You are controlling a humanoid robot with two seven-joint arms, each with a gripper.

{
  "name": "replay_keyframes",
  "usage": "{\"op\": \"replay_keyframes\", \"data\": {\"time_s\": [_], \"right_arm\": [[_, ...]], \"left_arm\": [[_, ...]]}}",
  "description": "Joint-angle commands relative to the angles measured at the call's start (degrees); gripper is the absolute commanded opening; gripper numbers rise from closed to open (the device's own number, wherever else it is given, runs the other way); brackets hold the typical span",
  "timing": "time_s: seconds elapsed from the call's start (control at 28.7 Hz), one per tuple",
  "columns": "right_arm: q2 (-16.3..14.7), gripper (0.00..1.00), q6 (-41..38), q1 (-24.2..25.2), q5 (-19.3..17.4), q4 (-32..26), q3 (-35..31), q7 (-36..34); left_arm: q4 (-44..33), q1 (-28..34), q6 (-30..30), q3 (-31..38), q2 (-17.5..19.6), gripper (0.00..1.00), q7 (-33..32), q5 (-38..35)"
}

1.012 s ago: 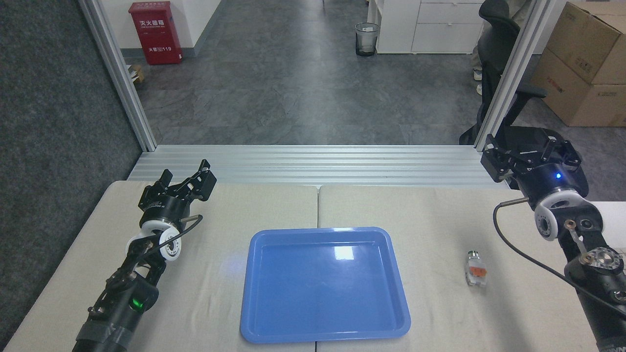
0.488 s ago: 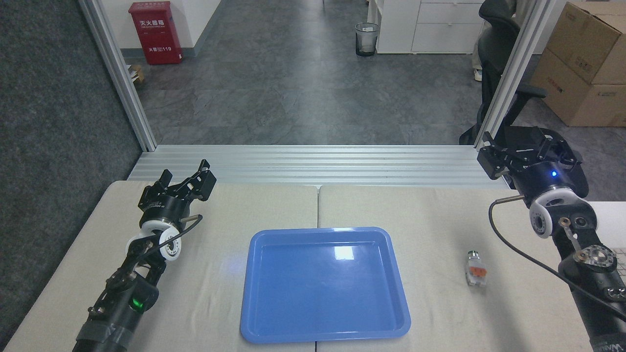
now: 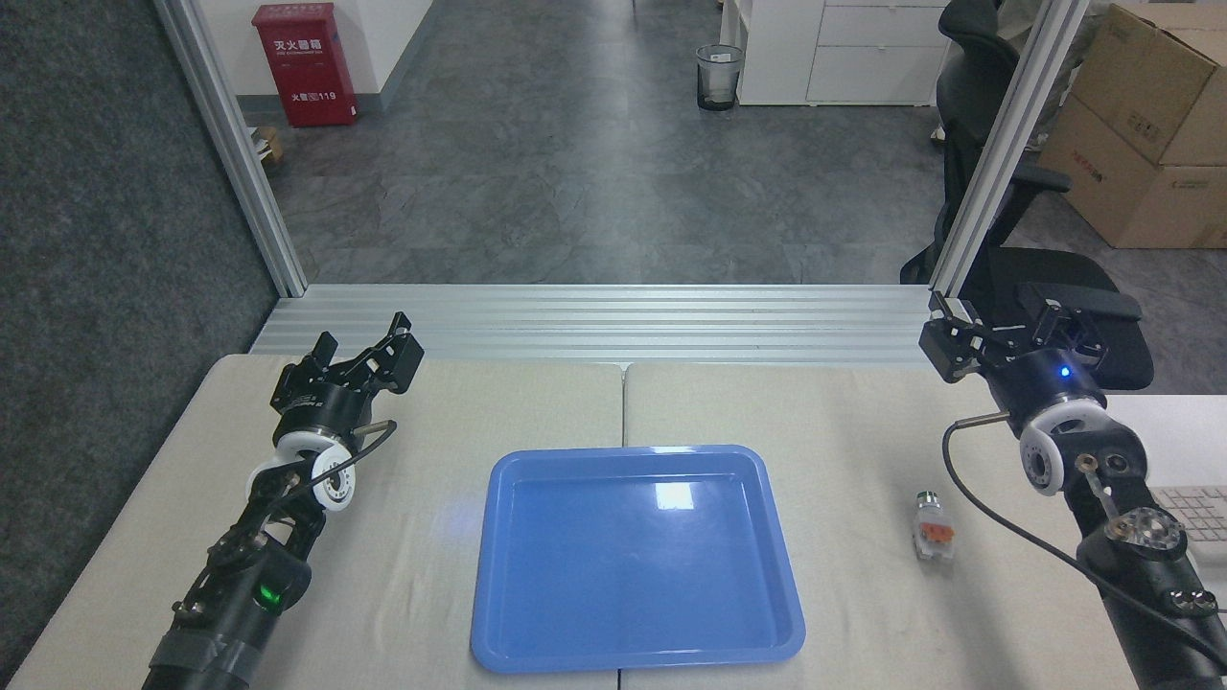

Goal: Pick up switch part and place in tray
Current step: 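Move the right gripper down toward the orange-and-white switch part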

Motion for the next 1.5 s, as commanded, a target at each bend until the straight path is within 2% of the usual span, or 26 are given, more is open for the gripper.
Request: {"op": "replay_keyframes", "data": {"time_s": [0.0,0.24,0.38,0.7,0.87,0.98,1.12,1.19,1.47], "right_arm": [[2.7,0.97,0.4,2.5,0.4,-0.1,0.0,0.0],[1.7,0.98,4.5,7.5,0.6,-0.5,-0.2,-0.9],[1.7,0.98,4.2,9.8,0.7,-0.5,0.0,-5.3],[1.4,0.97,4.2,9.4,0.6,-0.9,-0.2,-5.7],[2.0,0.97,4.4,9.7,0.1,-4.1,-0.6,-4.2],[2.1,0.97,4.4,10.0,-0.2,-8.3,-0.8,-1.2],[0.1,0.97,4.4,10.0,-0.2,-12.2,-1.2,-0.2],[-0.5,0.97,4.3,9.8,-0.2,-12.3,-1.3,0.7],[0.5,0.97,4.3,9.6,-0.2,-12.7,-0.8,1.6]], "left_arm": [[0.0,0.0,0.0,0.1,0.0,1.0,0.0,0.0],[0.0,0.0,-0.1,0.1,0.0,1.0,0.0,0.0],[0.0,0.0,0.0,0.0,0.0,1.0,0.0,0.0],[0.0,0.0,0.0,0.1,0.0,1.0,0.0,0.0],[0.0,0.0,0.0,0.0,-0.1,1.0,0.0,0.0],[0.0,0.0,0.0,0.0,0.0,1.0,0.0,0.0],[0.0,0.0,0.0,0.1,0.0,1.0,0.0,0.0],[0.0,0.0,0.0,0.0,0.0,1.0,0.0,0.0],[0.0,0.0,0.0,0.1,0.0,1.0,0.0,0.0]]}}
